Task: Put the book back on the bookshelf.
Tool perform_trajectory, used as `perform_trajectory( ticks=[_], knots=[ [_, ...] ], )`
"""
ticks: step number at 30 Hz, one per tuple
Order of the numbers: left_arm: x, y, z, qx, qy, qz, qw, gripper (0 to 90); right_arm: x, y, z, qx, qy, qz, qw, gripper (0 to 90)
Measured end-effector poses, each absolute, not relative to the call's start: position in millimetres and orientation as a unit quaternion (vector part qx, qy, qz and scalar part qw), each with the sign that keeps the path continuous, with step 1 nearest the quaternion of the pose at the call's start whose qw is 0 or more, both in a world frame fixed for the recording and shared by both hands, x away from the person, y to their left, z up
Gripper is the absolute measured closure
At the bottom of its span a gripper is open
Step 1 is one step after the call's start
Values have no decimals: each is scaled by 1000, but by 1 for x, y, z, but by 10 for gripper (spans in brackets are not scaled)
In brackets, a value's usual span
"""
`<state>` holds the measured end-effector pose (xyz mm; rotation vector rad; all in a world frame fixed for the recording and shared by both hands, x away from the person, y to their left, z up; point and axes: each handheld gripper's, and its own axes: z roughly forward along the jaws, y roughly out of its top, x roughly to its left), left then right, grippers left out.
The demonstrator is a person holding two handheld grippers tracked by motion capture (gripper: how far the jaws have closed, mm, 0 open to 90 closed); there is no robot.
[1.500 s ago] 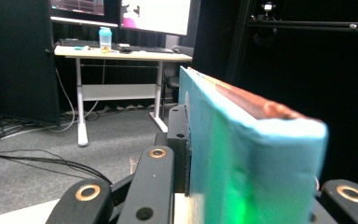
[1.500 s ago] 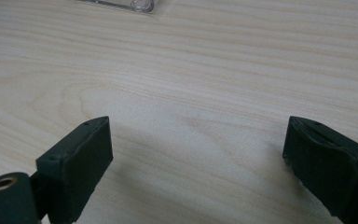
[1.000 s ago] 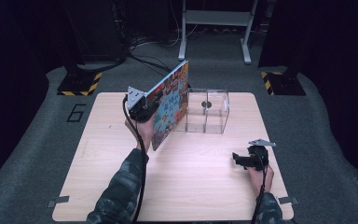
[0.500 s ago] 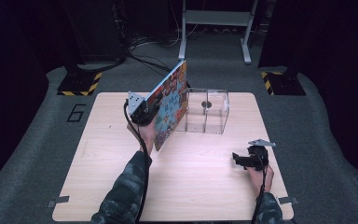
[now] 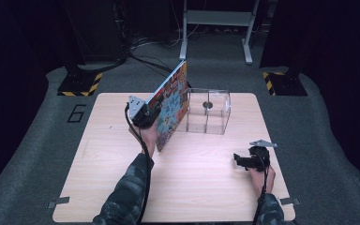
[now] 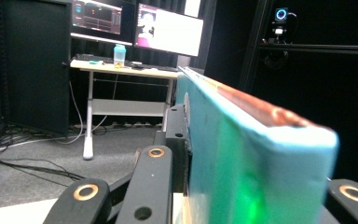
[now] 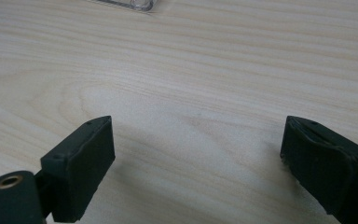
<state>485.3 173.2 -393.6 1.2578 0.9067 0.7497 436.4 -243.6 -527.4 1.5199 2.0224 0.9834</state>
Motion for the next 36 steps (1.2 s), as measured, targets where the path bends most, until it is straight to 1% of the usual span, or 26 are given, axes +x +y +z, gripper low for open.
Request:
perform_trajectory(
  ticks=[4,6,8,9,11,12,18,19,21,24,25,27,28,32,33,34,35,36],
  knots=[
    [484,174,-396,554,407,325,649,789,436,-243,-527,547,729,352,214,93],
    [483,173,-394,566,403,329,639,788,436,-243,-527,546,730,350,215,92],
    [482,173,-393,567,405,329,637,779,436,-242,-528,546,729,350,217,92],
    [482,173,-393,564,406,326,641,746,436,-242,-528,546,731,349,216,92],
    [481,174,-392,572,405,323,636,692,436,-243,-528,545,730,351,216,93],
    [481,174,-392,568,406,323,639,692,436,-243,-528,546,730,350,215,93],
    [475,180,-386,588,407,299,631,547,436,-243,-528,546,731,350,215,94],
    [474,182,-385,597,405,295,626,526,436,-243,-527,546,730,350,215,93],
    [469,187,-382,607,399,287,624,488,436,-243,-527,546,730,350,215,94],
    [464,192,-381,614,393,286,622,468,436,-243,-527,546,730,350,215,94],
    [462,195,-380,626,396,266,617,409,436,-243,-527,546,730,350,215,94],
    [461,196,-380,630,398,264,612,355,436,-242,-527,547,729,350,213,94],
    [458,201,-381,640,397,259,604,327,436,-242,-527,547,729,350,214,94],
    [451,208,-381,657,392,255,592,273,436,-242,-528,547,729,350,216,94],
    [449,211,-382,666,390,254,584,235,436,-241,-528,545,732,346,217,94],
    [447,213,-383,672,389,251,578,235,436,-241,-528,545,732,346,217,94],
    [444,216,-384,673,390,250,577,203,437,-241,-528,540,736,343,221,94],
    [442,219,-385,678,391,247,571,203,437,-241,-528,540,736,343,221,94]
  ],
)
